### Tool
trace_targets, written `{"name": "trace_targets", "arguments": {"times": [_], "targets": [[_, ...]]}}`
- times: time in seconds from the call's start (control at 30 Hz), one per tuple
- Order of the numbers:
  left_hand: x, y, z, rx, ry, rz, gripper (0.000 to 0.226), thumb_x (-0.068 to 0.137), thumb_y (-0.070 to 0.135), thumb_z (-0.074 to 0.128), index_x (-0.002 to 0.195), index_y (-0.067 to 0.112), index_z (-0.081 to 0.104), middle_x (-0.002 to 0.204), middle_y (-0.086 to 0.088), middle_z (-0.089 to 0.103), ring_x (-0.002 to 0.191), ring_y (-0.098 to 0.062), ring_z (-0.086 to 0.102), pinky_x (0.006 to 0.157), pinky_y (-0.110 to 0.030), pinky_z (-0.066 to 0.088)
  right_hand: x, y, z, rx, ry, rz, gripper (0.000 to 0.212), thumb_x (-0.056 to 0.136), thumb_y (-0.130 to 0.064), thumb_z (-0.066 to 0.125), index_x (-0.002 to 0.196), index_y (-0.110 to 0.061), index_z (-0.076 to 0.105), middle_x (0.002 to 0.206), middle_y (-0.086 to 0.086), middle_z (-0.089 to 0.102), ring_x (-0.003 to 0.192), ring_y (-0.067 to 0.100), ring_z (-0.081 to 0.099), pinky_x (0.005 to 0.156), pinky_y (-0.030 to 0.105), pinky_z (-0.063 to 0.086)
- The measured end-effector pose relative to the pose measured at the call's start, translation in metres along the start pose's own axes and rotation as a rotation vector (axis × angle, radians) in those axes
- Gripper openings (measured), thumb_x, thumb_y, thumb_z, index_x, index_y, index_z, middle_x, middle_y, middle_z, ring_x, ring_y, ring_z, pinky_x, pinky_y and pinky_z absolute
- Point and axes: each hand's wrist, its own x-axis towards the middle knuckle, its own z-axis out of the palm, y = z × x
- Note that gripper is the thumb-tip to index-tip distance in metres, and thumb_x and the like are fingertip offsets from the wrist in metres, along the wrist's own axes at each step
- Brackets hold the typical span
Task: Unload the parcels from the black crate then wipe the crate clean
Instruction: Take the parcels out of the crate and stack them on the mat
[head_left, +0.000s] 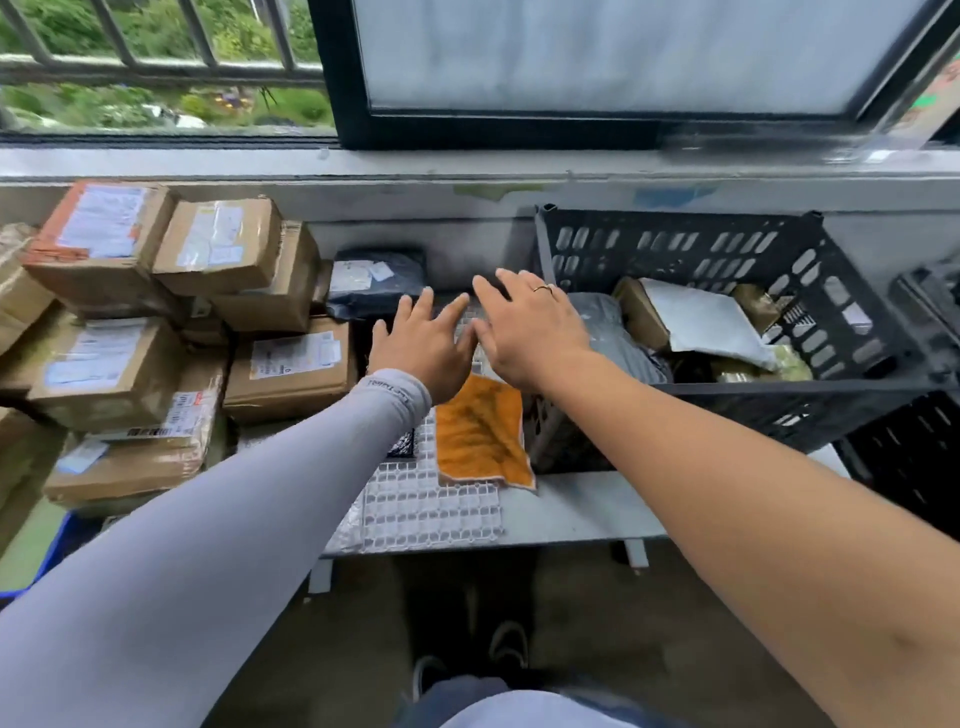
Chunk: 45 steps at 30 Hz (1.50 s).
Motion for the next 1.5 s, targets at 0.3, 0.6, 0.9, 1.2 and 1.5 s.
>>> {"name": "trace_targets", "arguments": {"times": [0.3,0.6,0.9,1.2,1.5], "targets": [[0.012,0.069,0.0,-0.004,0.056,0.112,0.059,0.106,0.059,0.031,0.162,0.039,0.024,0.172,-0.005,0.017,0.158,-0.03,0.012,0.125,-0.058,0.016,-0.018,0.096,-0.005,-0.017,0.022,0.109,0.06,0.107,-0.045,0.036,0.161,-0.021,0.028,0.165,0.011,0.032,0.152,0.031,0.027,0.122,0.049,0.028],[0.049,0.21,0.037,0.089,-0.028,0.22,0.066,0.105,0.056,0.037,0.164,0.035,0.016,0.173,-0.004,0.014,0.159,-0.03,0.009,0.125,-0.058,0.014,-0.021,0.245,0.002,-0.015,-0.157,0.123,0.063,0.101,-0.057,0.04,0.154,-0.025,0.032,0.158,0.006,0.039,0.145,0.033,0.038,0.111,0.052,0.042],[0.098,0.313,0.108,0.287,-0.288,0.192,0.083,0.1,0.063,0.049,0.165,0.032,0.008,0.174,-0.003,0.006,0.16,-0.029,0.003,0.126,-0.061,0.009,-0.032,0.383,0.03,-0.07,-0.392,0.148,0.089,0.098,-0.06,0.054,0.165,-0.028,0.005,0.172,0.005,0.007,0.156,0.032,0.017,0.117,0.055,0.035],[0.129,0.343,0.154,0.467,-0.425,0.158,0.086,0.104,0.051,0.05,0.165,0.03,-0.008,0.173,-0.001,-0.011,0.159,-0.028,-0.01,0.126,-0.061,0.0,-0.017,0.416,0.067,0.016,-0.55,0.126,0.098,0.097,-0.057,0.058,0.163,-0.035,-0.011,0.173,-0.001,-0.009,0.158,0.034,-0.001,0.122,0.061,0.024],[0.131,0.339,0.167,0.402,-0.362,0.136,0.068,0.11,0.026,0.028,0.164,0.03,-0.012,0.173,0.0,-0.01,0.16,-0.026,-0.007,0.125,-0.059,-0.002,-0.01,0.41,0.071,0.093,-0.54,0.113,0.09,0.102,-0.028,0.051,0.161,-0.039,-0.016,0.171,0.001,-0.017,0.158,0.034,-0.007,0.122,0.062,0.023]]}}
